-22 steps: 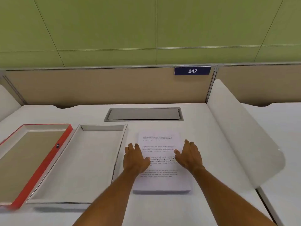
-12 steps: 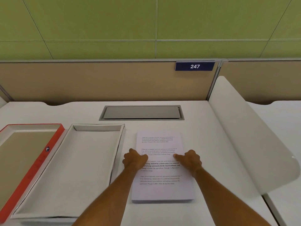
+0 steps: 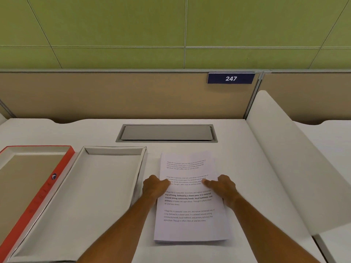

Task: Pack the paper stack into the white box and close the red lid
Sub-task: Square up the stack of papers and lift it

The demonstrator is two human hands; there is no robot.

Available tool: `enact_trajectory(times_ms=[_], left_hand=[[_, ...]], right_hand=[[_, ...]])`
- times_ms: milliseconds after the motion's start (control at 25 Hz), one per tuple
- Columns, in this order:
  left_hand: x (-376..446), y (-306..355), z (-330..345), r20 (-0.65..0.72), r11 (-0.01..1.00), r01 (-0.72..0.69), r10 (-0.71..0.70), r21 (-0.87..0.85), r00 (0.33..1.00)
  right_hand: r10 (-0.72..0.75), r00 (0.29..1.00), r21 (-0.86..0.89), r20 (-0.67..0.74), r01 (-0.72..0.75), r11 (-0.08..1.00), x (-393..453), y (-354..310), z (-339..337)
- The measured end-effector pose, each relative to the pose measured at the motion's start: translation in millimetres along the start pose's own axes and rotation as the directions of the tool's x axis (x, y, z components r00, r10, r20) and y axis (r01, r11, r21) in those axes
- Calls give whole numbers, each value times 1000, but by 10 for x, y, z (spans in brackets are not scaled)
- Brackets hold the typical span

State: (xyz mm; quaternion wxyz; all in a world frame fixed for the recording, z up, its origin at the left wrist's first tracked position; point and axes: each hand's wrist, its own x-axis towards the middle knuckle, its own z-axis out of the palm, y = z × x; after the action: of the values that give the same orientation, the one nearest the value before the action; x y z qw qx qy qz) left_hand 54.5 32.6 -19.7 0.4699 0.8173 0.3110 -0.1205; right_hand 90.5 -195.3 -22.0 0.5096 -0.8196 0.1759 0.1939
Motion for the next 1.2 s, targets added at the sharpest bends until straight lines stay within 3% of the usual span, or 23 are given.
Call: enact_trajectory(times_ms=[280, 520, 640, 760, 960, 1200], left_hand=[[98, -38, -89, 27, 982, 4, 1, -187, 1000], [222, -94, -136, 102, 954, 78, -50, -288, 994], [150, -13, -196, 101, 951, 22, 10, -308, 995], [-11, 208, -370, 52, 926, -106, 133, -361, 990], [-334, 546, -702, -66, 858, -388, 389, -336, 919], [-512, 473, -773, -123, 820, -500, 486, -277, 865]], right_hand=[[117, 990, 252, 84, -135, 958, 157, 86, -104], [106, 986, 199, 131, -131, 971, 197, 46, -181], [24, 991, 145, 131, -43, 989, 121, -70, -232], [-156, 980, 167, 126, 134, 977, -6, -255, -396], [-447, 893, 211, 53, 427, 879, -258, -538, -637], [-541, 840, 241, 37, 518, 821, -459, -458, -684]])
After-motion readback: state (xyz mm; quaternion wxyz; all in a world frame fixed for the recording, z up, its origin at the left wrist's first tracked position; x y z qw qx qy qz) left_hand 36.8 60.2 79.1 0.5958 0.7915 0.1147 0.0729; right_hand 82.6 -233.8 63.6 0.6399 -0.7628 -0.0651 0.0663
